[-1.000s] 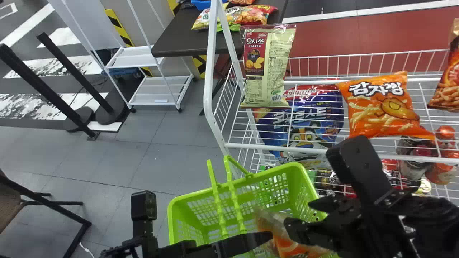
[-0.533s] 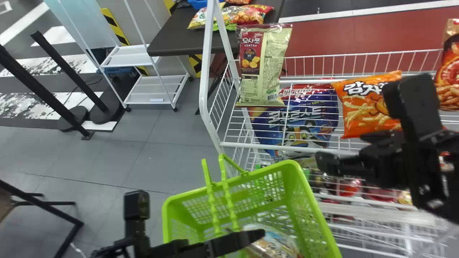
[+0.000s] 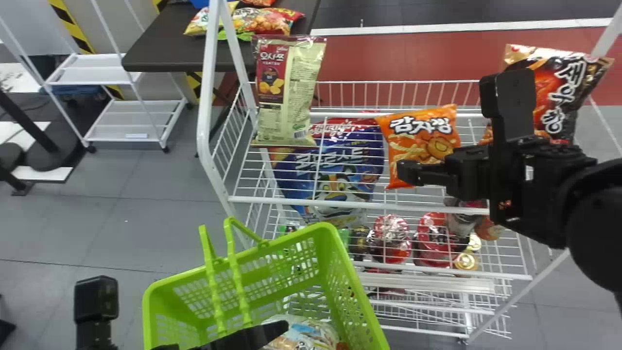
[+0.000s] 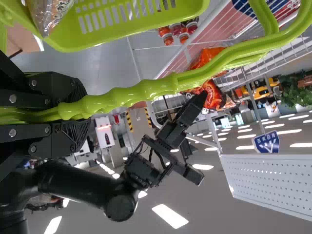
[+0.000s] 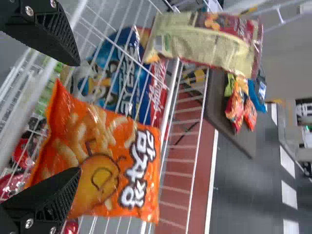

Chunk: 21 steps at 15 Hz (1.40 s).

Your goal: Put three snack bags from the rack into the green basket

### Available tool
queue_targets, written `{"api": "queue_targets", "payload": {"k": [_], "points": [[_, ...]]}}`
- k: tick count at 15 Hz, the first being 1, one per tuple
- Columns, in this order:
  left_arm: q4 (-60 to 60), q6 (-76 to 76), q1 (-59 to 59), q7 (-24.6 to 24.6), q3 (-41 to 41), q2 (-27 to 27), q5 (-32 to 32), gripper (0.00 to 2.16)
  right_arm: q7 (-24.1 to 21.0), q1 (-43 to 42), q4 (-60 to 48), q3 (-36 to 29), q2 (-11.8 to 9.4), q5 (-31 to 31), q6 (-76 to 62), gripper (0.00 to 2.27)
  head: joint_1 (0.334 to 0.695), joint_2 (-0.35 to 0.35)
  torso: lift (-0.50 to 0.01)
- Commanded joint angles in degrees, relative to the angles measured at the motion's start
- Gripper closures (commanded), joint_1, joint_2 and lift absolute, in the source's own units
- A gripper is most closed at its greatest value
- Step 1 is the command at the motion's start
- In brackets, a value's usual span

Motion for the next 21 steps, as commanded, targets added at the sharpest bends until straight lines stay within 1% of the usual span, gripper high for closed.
{"api": "queue_targets", "payload": {"k": [1, 3, 4, 8, 9, 11, 12, 13, 15, 16, 17, 21], "points": [[0.0, 0.0, 0.26, -0.13, 0.04, 0.0, 0.0, 2.15, -0.87, -0.4, 1.12, -1.64, 0.13, 0.07, -0.12, 0.03, 0.695, 0.094, 0.0], [0.09, -0.17, 0.26, -0.13, -0.04, -0.09, 0.0, 2.15, -1.13, -0.93, 3.32, -2.08, 0.21, 1.04, 0.05, 0.03, 0.695, 0.073, 0.0], [0.09, -0.17, 0.26, -0.13, -0.04, -0.09, 0.0, 2.15, -1.04, -1.63, 5.34, -2.08, 0.65, 1.57, -0.12, 0.03, 0.695, 0.055, 0.0], [0.09, -0.17, 0.17, -0.13, -0.13, -0.09, 0.0, 2.15, -1.04, -6.03, 15.27, 0.29, 1.44, 3.5, -5.75, 0.09, 0.695, 0.042, 0.0], [0.09, -0.17, 0.17, -0.13, -0.13, 0.0, 0.0, 2.15, -1.04, -6.9, 17.12, 0.47, 1.71, 3.5, -6.45, 0.13, 0.695, 0.047, 0.0], [0.27, -0.17, 0.26, -0.39, -0.13, 0.0, -0.35, 2.15, -0.6, -7.96, 19.4, 0.56, 1.71, 3.59, -7.33, 0.28, 0.695, 0.051, 0.0], [0.27, -0.17, 0.26, -0.39, -0.13, 0.0, -0.44, 2.15, -0.25, -8.31, 20.02, 0.56, 1.71, 3.67, -7.15, 0.46, 0.695, 0.052, 0.0], [0.27, -0.17, 0.26, -0.48, -0.13, 0.0, -0.44, 2.15, 0.37, -8.4, 20.55, 0.47, 1.71, 4.03, -6.8, 0.83, 0.695, 0.053, 0.0], [0.27, -0.17, 0.26, -0.39, -0.13, 0.0, -0.44, 2.15, 0.89, -8.4, 20.55, 0.38, 1.71, 3.94, -6.1, 1.93, 0.695, 0.055, 0.0], [0.27, -0.17, 0.26, -0.39, -0.13, 0.0, -0.53, 2.15, 0.89, -8.13, 19.84, 0.29, 1.71, 3.76, -6.1, 2.19, 0.695, 0.055, 0.0], [0.27, -0.17, 0.26, -0.48, -0.04, -0.09, -0.53, 2.15, 0.8, -7.78, 18.96, 0.12, 1.71, 3.67, -6.27, 2.25, 0.695, 0.054, 0.0], [0.44, 0.0, 0.26, -0.74, 0.04, -0.09, -0.44, 2.15, 0.89, -5.67, 14.92, -0.5, 1.62, 2.88, -9.97, 2.25, 0.695, 0.058, 0.0]]}}
